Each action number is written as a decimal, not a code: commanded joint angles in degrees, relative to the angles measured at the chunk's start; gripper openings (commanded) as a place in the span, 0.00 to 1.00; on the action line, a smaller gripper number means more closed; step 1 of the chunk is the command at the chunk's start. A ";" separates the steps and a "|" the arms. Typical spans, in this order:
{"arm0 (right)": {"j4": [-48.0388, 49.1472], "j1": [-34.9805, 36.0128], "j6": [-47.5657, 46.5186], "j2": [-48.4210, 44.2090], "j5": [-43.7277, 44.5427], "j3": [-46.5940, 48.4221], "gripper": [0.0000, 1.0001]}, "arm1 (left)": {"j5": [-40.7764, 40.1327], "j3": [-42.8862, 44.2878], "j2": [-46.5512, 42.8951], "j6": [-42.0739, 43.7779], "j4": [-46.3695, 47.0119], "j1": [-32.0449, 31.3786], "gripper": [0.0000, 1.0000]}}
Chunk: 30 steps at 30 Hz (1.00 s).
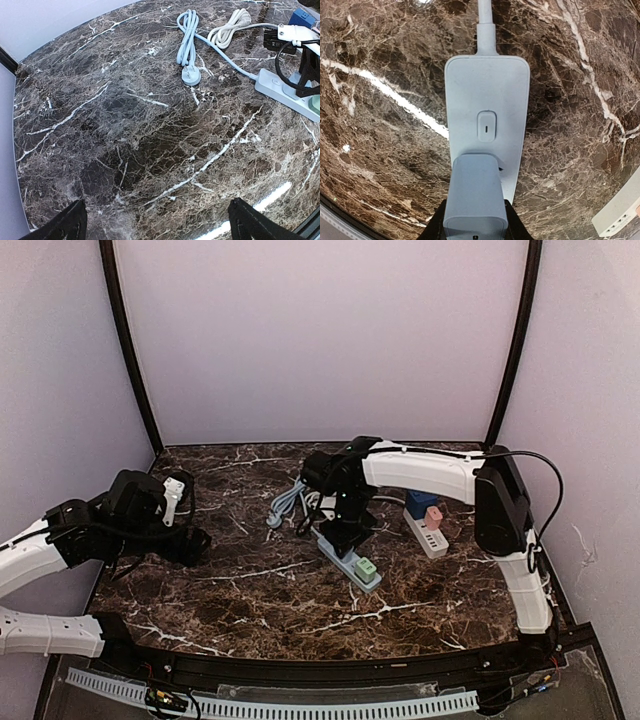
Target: Insert the plug
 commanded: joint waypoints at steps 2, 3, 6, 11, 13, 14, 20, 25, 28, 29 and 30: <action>-2.33 0.45 1.77 3.28 2.49 -1.33 0.00 | 0.62 0.67 0.41 0.23 0.05 0.43 0.99; -2.09 0.45 1.75 3.28 2.40 -1.69 0.00 | 0.60 0.76 0.44 0.22 0.00 0.37 0.99; -1.70 0.45 1.99 3.45 2.47 -2.47 0.00 | 0.77 1.03 0.74 0.28 -0.05 0.35 0.99; -1.64 0.45 3.68 3.81 3.57 -3.35 0.00 | 0.95 1.91 1.43 0.29 -0.29 0.35 0.99; -1.43 0.44 4.48 4.01 4.01 -3.95 0.00 | 1.00 2.24 1.74 0.29 -0.36 0.37 0.99; -1.59 0.47 4.93 4.34 4.30 -4.15 0.00 | 1.02 2.38 1.88 0.29 -0.39 0.35 0.99; -3.24 1.03 7.25 6.09 6.62 -3.31 0.00 | 1.02 3.64 2.79 -0.07 -0.91 0.40 0.99; -3.93 1.99 7.12 7.35 7.81 -2.92 0.00 | 0.93 4.76 3.90 -1.04 -0.85 0.40 0.99; -3.06 2.11 6.61 7.22 7.00 -3.81 0.00 | 0.89 5.75 4.67 -1.78 -0.85 0.35 0.99; -2.86 2.12 6.51 7.05 7.01 -3.95 0.00 | 0.95 5.98 5.08 -2.16 -0.85 0.35 0.99; -2.82 2.12 6.29 6.88 7.08 -3.96 0.00 | 1.03 6.37 5.28 -2.34 -0.89 0.37 0.99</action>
